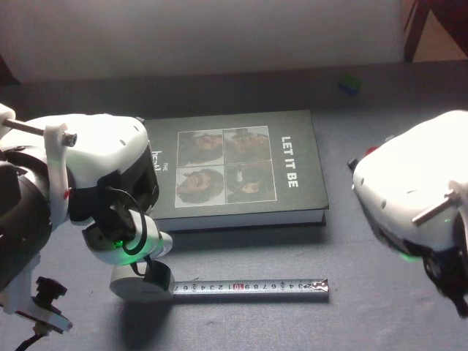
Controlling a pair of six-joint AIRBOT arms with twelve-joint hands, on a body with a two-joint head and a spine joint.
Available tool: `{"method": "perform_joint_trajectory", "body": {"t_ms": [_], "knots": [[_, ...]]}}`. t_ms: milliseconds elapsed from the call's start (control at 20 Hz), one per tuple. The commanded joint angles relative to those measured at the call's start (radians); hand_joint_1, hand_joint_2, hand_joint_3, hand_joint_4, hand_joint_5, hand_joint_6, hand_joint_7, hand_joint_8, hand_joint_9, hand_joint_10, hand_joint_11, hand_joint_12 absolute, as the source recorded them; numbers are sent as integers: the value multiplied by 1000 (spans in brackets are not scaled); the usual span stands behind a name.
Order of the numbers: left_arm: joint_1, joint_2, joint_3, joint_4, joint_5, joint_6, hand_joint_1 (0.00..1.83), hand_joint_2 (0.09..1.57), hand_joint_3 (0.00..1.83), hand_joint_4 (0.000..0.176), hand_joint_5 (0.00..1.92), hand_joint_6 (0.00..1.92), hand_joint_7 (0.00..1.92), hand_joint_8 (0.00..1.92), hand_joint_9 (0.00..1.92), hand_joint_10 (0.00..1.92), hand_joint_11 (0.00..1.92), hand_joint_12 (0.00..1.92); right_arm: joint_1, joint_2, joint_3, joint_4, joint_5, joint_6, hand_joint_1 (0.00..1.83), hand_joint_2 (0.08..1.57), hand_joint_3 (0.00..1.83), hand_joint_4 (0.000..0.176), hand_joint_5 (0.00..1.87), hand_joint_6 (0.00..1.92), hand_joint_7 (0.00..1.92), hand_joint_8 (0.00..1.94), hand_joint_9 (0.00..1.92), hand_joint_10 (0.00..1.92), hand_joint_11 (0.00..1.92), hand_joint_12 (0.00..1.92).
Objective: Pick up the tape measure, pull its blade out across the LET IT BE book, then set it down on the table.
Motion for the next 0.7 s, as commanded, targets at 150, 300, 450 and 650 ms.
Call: {"method": "perform_joint_trajectory", "body": {"t_ms": [150, 300, 450, 650], "knots": [[-23, -1, 1, 67, -17, -3, 119, 1128, 0, 0, 217, 1, 236, 2, 239, 0, 0, 695, 6, 4, -6, -81, -15, -6, 85, 1125, 13, 73, 233, 11, 225, 2, 156, 10, 0, 713], [-24, -4, 3, 67, -20, 7, 116, 1122, 0, 0, 223, 3, 243, 4, 248, 4, 5, 697, 3, 4, -7, -81, -17, -6, 85, 1125, 12, 72, 235, 10, 231, 4, 157, 9, 0, 714], [-22, -4, 11, 67, -24, 15, 120, 1121, 0, 0, 220, 1, 236, 0, 242, 0, 0, 693, 3, 4, -9, -77, -17, -6, 86, 1126, 8, 70, 227, 4, 236, 3, 167, 10, 0, 731], [-41, 2, 28, 35, -14, 49, 206, 1085, 0, 0, 212, 0, 227, 1, 245, 1, 11, 698, 18, 3, -7, -72, -19, -6, 87, 1127, 7, 69, 212, 0, 237, 2, 177, 12, 0, 739]]}}
